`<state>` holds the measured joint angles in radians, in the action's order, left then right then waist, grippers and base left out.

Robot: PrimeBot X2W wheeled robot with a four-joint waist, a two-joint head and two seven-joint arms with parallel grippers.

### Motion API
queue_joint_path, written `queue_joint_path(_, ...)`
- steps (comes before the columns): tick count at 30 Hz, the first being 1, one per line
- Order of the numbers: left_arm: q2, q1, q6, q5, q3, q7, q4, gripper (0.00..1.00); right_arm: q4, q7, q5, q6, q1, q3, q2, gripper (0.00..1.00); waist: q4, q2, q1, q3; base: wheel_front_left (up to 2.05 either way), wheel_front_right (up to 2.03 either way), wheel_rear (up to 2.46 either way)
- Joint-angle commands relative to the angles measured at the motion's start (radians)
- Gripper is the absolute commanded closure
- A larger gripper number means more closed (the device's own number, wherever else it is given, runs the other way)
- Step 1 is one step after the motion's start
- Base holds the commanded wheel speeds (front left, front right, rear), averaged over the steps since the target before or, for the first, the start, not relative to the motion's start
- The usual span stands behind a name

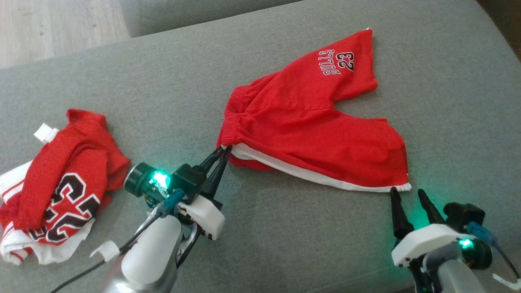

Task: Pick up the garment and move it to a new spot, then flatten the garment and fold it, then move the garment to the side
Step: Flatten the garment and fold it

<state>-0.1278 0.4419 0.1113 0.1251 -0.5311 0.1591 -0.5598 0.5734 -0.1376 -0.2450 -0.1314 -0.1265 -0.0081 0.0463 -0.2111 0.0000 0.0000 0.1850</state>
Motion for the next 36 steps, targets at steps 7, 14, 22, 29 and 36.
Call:
queue_joint_path(7, -0.022, 0.024, -0.013, 0.014, 0.016, -0.01, 0.06, 1.0, 0.029, -0.017, 0.012, 0.001, -0.079, 0.039, 0.004, 0.0, 0.011, 0.0, 0.0, 0.011, 0.0, 0.0, 0.0)
queue_joint_path(14, -0.032, 0.023, -0.015, 0.02, 0.009, -0.02, 0.072, 1.0, 0.076, -0.014, 0.024, 0.001, -0.108, 0.058, 0.004, 1.0, 0.021, 0.0, 0.0, 0.017, 0.0, 0.0, 0.0)
queue_joint_path(22, -0.039, 0.01, -0.024, 0.037, 0.011, -0.019, 0.069, 1.0, 0.023, -0.027, 0.031, 0.001, -0.117, 0.058, 0.004, 1.0, 0.018, 0.0, 0.0, -0.014, 0.0, 0.0, 0.0)
queue_joint_path(29, -0.058, 0.015, -0.022, 0.074, 0.034, -0.021, 0.097, 1.0, -0.179, 0.019, -0.011, 0.001, -0.136, 0.071, 0.004, 1.0, -0.002, 0.0, 0.0, -0.082, 0.0, 0.0, 0.0)
queue_joint_path(36, -0.093, 0.146, -0.005, 0.13, 0.085, -0.071, 0.202, 1.0, -0.436, 0.134, -0.058, 0.001, -0.267, 0.053, 0.05, 1.0, -0.008, 0.0, 0.0, -0.142, 0.0, 0.0, 0.0)
